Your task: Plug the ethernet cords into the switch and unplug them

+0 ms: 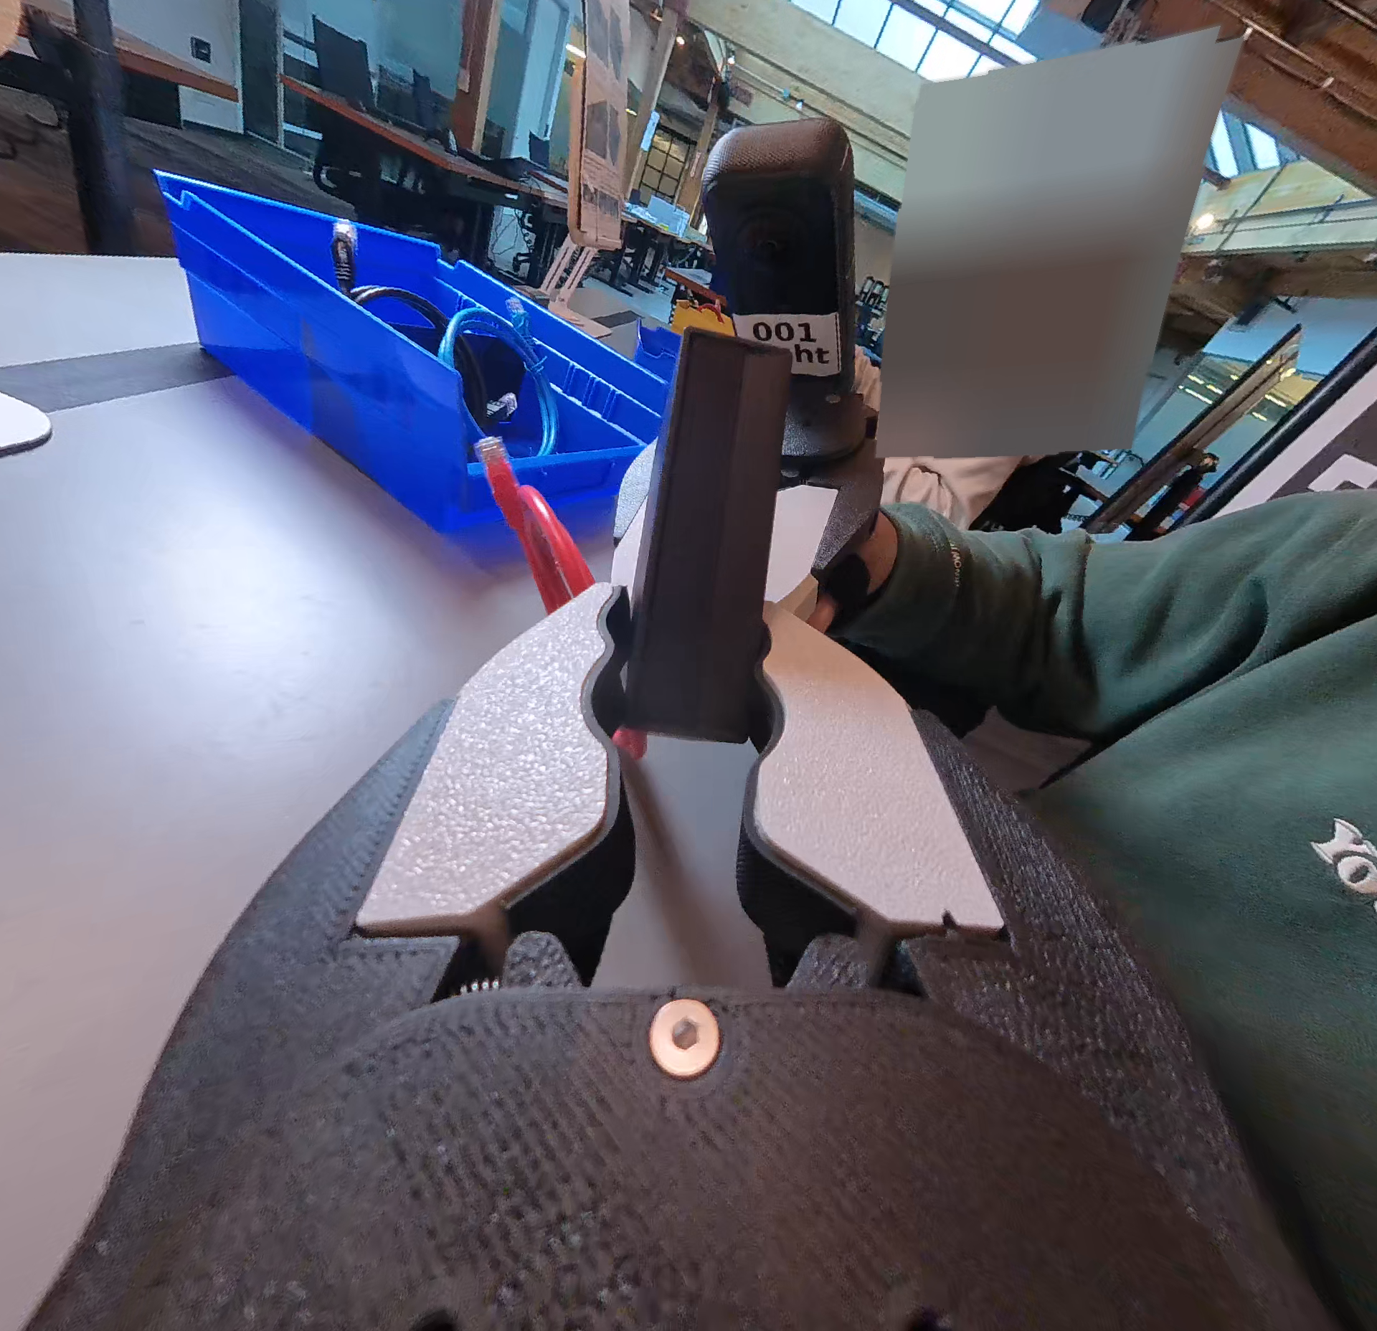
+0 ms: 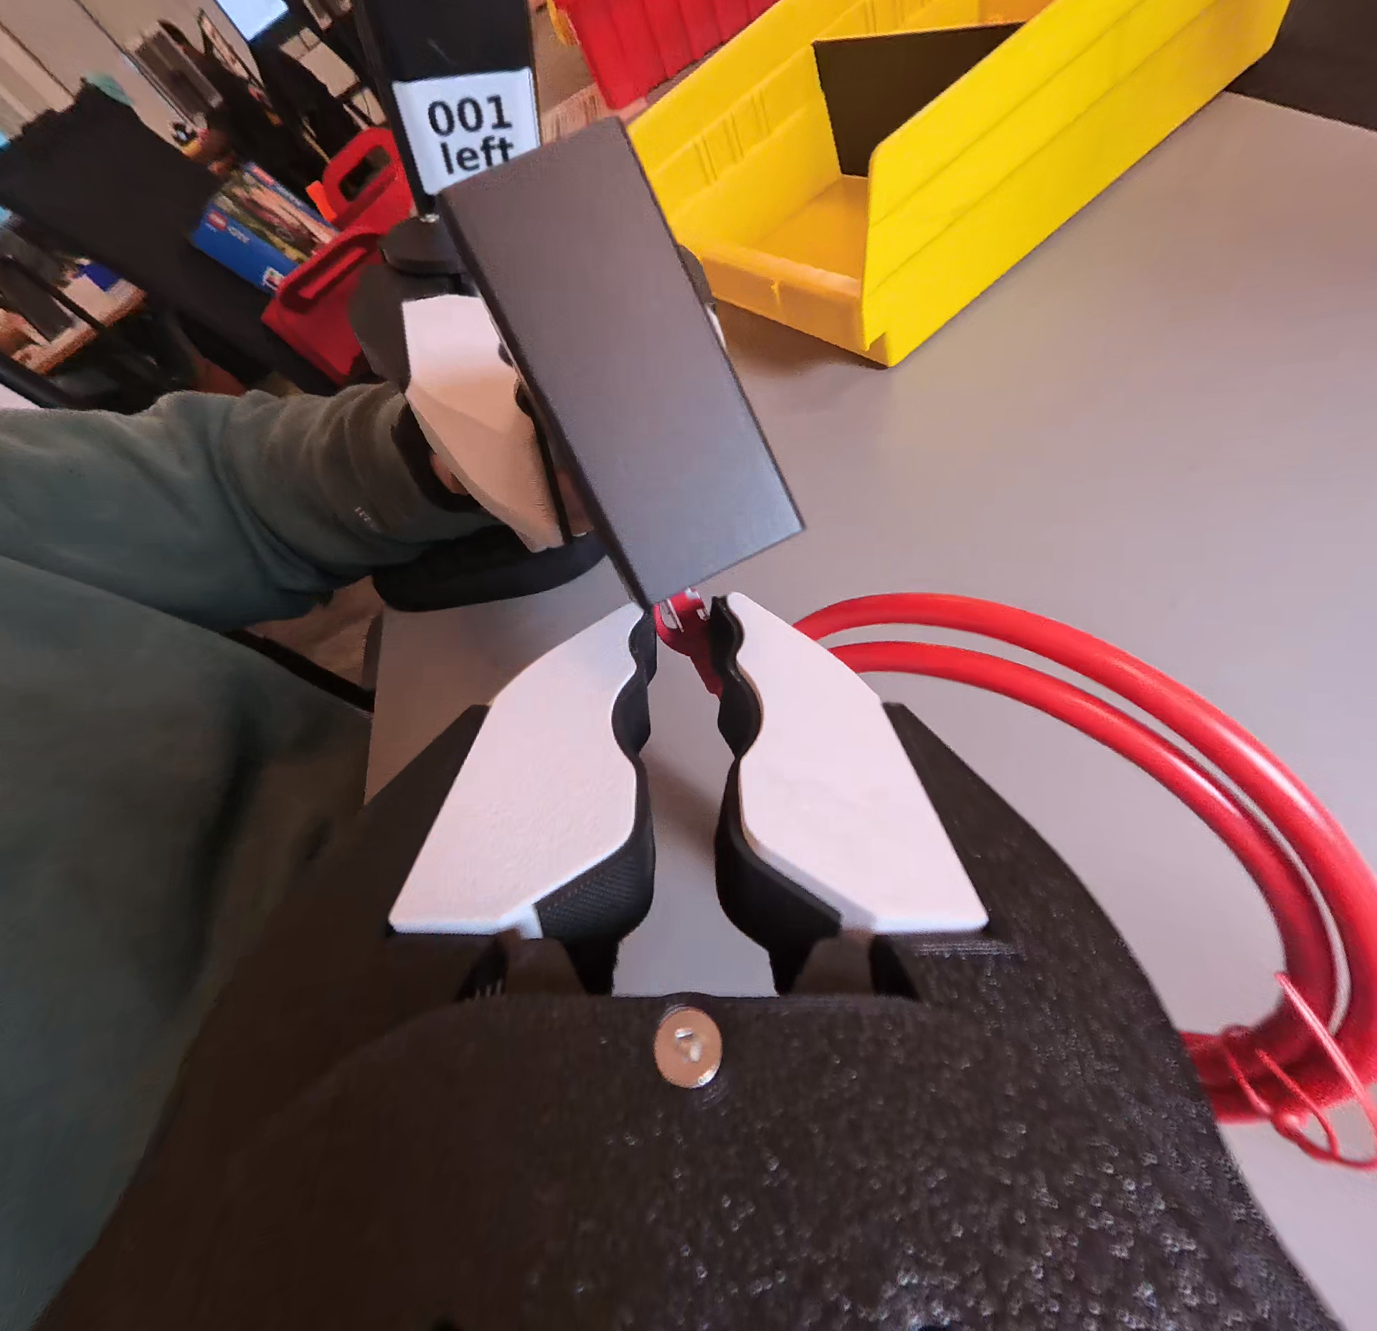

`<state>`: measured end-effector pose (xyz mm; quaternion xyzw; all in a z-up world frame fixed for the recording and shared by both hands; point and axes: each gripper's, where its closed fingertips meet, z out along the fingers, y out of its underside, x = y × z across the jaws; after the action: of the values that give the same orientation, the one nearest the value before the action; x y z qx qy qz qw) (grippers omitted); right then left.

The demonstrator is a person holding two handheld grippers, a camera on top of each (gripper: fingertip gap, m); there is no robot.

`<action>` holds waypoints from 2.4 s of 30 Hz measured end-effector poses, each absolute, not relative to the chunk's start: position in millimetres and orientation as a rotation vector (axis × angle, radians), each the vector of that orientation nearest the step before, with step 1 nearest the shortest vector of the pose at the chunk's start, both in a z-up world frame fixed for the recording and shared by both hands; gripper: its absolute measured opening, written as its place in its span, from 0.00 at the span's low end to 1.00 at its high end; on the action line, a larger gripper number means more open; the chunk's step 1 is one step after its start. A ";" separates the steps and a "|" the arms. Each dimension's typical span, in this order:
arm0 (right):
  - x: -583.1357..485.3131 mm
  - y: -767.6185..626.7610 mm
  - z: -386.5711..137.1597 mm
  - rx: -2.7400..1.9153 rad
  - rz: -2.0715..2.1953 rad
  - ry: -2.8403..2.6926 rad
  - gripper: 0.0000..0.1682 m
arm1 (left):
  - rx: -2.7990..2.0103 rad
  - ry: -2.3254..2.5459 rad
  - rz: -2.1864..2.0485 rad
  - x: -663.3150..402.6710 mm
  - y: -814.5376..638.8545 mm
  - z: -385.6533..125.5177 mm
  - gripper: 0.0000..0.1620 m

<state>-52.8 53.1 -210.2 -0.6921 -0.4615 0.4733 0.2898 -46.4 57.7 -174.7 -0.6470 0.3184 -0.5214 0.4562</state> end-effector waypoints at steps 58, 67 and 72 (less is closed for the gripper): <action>-69.2 22.7 -212.8 -1.699 1.554 -1.179 0.16 | -1.447 0.517 -1.635 -62.0 64.1 -148.9 0.18; -27.9 46.0 -178.3 -1.653 2.211 -0.694 0.16 | -1.396 0.765 -1.501 -52.6 51.2 -152.0 0.44; -22.2 34.1 -172.5 -1.682 2.301 -0.736 0.16 | -1.331 1.091 -1.054 -45.8 39.4 -165.6 0.56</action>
<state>-22.2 34.1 -172.5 -0.5687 -0.2487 0.7778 0.0987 -45.8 39.4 -165.6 -0.5583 0.4576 -0.4418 0.5327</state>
